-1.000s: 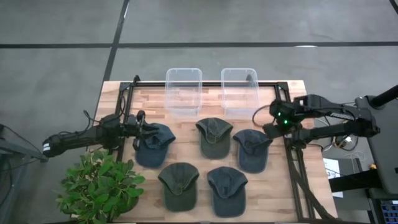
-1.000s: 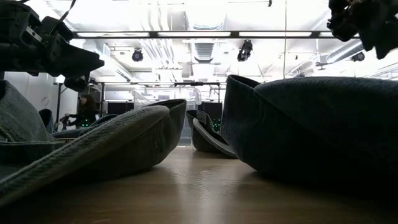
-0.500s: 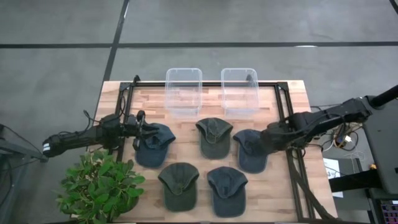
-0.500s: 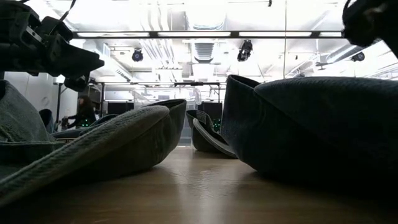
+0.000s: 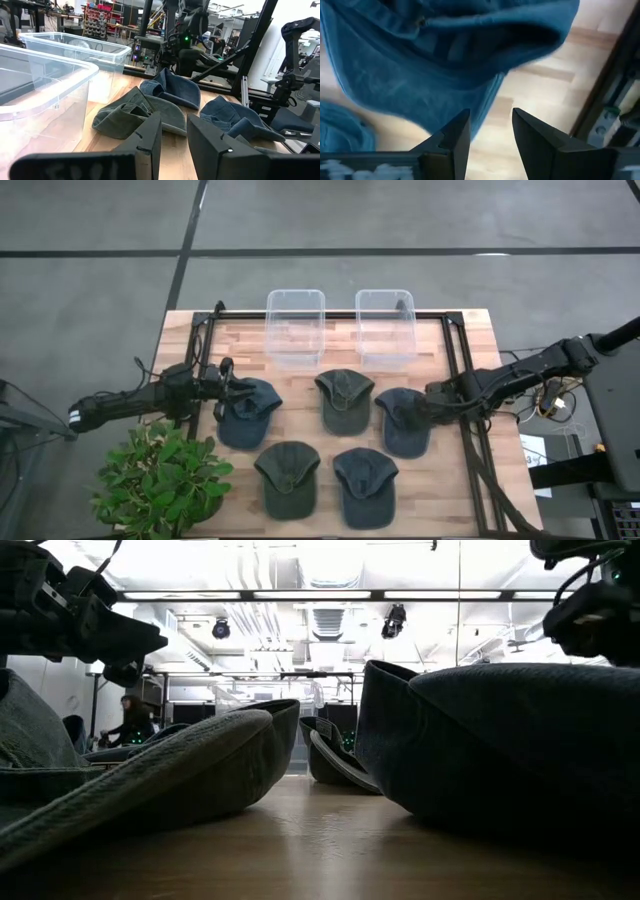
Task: Pick & Place hat
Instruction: Put the top right blue cap into the left transparent bin
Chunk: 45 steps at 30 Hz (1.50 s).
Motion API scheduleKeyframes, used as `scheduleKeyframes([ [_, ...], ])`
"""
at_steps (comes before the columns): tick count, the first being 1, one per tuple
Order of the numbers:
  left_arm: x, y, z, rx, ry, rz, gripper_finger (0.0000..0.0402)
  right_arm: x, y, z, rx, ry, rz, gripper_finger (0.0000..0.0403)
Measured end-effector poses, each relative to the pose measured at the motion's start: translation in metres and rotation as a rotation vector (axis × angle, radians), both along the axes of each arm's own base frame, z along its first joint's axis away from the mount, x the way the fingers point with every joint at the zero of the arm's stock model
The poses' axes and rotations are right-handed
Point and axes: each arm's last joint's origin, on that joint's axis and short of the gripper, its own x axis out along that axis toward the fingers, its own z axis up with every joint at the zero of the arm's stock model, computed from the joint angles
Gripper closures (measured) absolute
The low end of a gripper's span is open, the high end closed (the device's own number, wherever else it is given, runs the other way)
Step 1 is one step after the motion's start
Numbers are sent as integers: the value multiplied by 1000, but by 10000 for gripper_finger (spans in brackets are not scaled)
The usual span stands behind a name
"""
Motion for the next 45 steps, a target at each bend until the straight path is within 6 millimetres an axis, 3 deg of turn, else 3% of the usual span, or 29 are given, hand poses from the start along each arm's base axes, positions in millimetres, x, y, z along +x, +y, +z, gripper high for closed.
scheduleKeyframes([
  [8,0,0,0,0,0,0,316,-2,-1,-11,-27,2,2,266],
  [20,0,0,0,0,0,0,316,-2,-3,-51,-36,-98,-24,271],
  [33,0,0,0,0,-1,0,316,-5,-3,-57,-44,-89,-45,294],
  [38,0,0,0,0,0,0,316,-5,-3,-57,-44,-89,-43,316],
  [43,0,0,0,0,0,0,316,-5,-3,-57,-48,-94,-15,381],
  [45,0,0,0,0,0,0,316,-4,-3,-54,-49,-99,-3,388],
])
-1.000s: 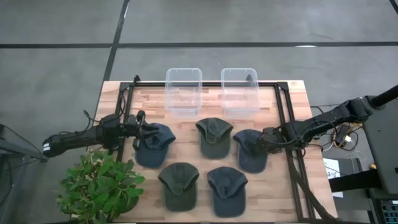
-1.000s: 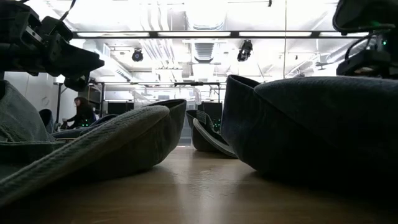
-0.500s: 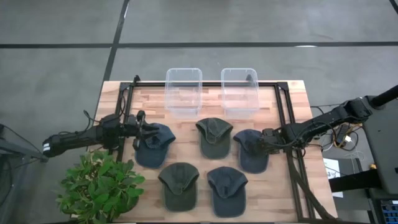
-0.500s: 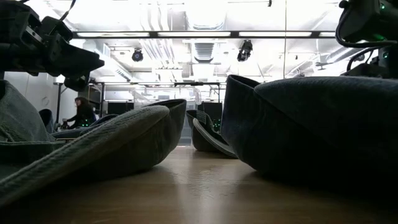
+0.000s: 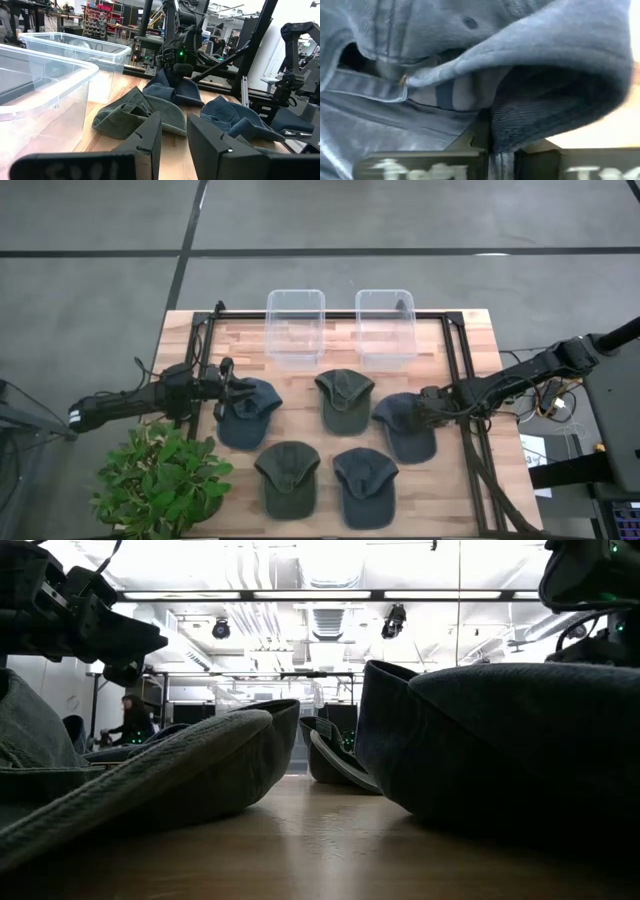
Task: Pick & Place hat
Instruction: Put the top right blue cap into the left transparent bin
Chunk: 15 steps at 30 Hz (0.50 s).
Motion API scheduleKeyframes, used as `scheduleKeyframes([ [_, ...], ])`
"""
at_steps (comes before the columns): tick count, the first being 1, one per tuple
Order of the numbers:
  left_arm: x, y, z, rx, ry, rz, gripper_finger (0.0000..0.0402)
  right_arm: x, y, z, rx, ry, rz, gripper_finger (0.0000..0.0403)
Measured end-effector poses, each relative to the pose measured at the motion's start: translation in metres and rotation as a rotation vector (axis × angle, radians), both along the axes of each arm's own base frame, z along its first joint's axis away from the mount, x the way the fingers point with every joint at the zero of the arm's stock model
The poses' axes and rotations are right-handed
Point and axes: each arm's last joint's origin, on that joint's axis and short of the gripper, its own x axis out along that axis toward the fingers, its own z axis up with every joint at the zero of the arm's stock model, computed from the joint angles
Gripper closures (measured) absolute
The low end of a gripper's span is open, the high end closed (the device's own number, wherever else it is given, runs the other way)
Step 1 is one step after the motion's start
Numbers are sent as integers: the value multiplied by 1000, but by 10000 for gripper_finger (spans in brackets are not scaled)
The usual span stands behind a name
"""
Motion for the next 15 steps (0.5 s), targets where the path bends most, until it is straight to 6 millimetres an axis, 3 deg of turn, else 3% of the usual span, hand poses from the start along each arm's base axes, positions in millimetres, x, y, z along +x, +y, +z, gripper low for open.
scheduleKeyframes([
  [3,0,0,0,0,0,0,316,2,0,12,2,-14,12,391],
  [6,0,0,0,-15,0,1,316,4,1,38,7,-41,22,392],
  [11,0,0,0,-23,0,1,316,1,-1,106,-32,-113,38,393],
  [15,0,0,0,-35,-6,1,316,-2,-4,162,-82,-287,61,393],
])
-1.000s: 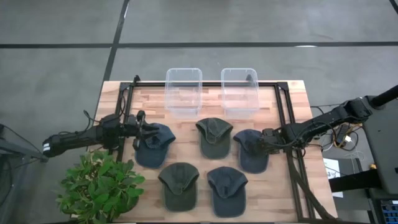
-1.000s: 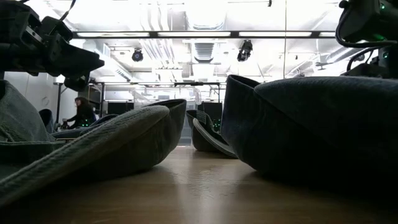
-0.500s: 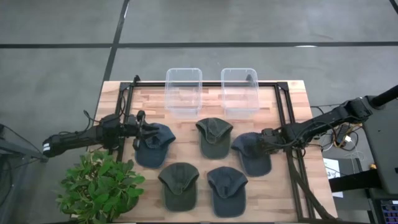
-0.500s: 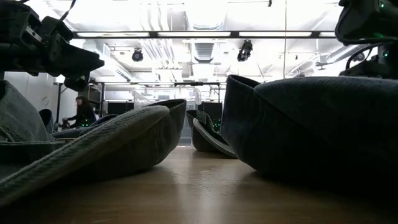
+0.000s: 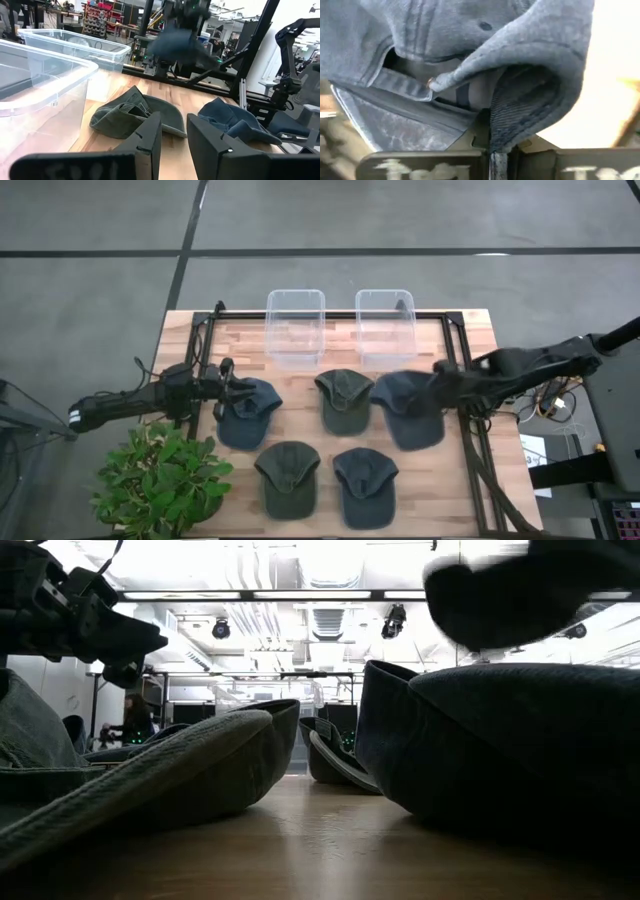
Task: Pick & Place hat
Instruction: Put the top right blue cap into the left transparent bin
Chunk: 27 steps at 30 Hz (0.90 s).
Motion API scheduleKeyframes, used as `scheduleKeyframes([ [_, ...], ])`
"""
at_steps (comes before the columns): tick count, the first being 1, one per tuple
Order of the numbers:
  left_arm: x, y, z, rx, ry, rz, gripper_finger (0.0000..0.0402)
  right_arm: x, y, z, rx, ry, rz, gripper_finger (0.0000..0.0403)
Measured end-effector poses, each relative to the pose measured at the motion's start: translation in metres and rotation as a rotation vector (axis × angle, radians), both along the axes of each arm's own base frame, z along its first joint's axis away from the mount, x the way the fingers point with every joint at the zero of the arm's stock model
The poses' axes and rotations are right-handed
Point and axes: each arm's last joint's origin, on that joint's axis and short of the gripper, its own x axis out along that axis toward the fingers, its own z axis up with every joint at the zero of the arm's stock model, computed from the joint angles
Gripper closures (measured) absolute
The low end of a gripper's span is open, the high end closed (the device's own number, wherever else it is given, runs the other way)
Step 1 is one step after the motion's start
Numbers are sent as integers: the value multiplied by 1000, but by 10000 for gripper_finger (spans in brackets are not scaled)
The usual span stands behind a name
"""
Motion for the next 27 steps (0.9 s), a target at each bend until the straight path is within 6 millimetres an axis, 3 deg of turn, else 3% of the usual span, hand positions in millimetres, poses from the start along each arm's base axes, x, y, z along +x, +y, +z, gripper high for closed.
scheduleKeyframes([
  [4,0,0,2,-8,-23,-4,316,-4,-6,39,-139,-173,-18,394],
  [9,0,0,7,0,-67,-4,317,-3,-13,66,-373,-284,-65,394],
  [18,0,0,14,-177,-149,-1,316,12,-12,77,-573,-341,-41,394],
  [27,-6,3,44,-218,-409,125,316,38,-15,87,-876,-434,-54,394],
])
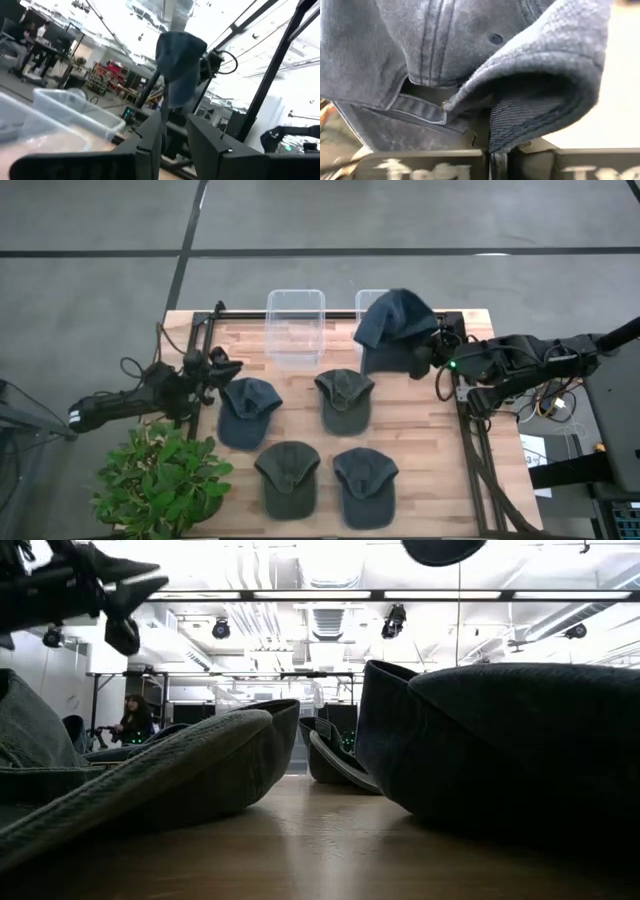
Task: Pick & Place hat
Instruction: Put the top right blue cap into the left transparent bin
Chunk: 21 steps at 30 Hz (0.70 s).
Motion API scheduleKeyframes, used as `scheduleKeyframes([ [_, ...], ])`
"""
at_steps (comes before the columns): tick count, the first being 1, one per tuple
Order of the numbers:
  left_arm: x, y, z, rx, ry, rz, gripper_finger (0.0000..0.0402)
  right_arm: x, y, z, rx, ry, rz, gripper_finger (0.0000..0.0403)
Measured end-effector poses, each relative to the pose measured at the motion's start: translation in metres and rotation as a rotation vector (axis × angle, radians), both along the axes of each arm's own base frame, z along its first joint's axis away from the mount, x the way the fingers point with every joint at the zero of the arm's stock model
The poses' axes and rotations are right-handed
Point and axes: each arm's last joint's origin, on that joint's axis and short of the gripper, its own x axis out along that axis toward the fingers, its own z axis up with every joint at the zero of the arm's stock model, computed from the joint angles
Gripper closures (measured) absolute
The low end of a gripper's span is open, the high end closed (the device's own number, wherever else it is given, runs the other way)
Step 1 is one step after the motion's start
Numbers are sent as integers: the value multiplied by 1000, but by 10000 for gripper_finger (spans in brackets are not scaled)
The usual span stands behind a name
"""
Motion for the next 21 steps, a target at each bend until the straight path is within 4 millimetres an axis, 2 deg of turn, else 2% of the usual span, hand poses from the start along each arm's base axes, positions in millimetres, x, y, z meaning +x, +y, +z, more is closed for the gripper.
scheduleKeyframes([
  [5,0,0,28,31,-27,13,316,18,-10,3,-138,27,-84,394],
  [9,11,3,50,80,16,44,317,41,-20,-2,-208,77,-119,394],
  [17,56,16,81,63,159,137,316,97,-44,-13,-321,90,-181,394],
  [21,80,22,90,136,232,180,316,124,-56,-17,-398,55,-210,392],
])
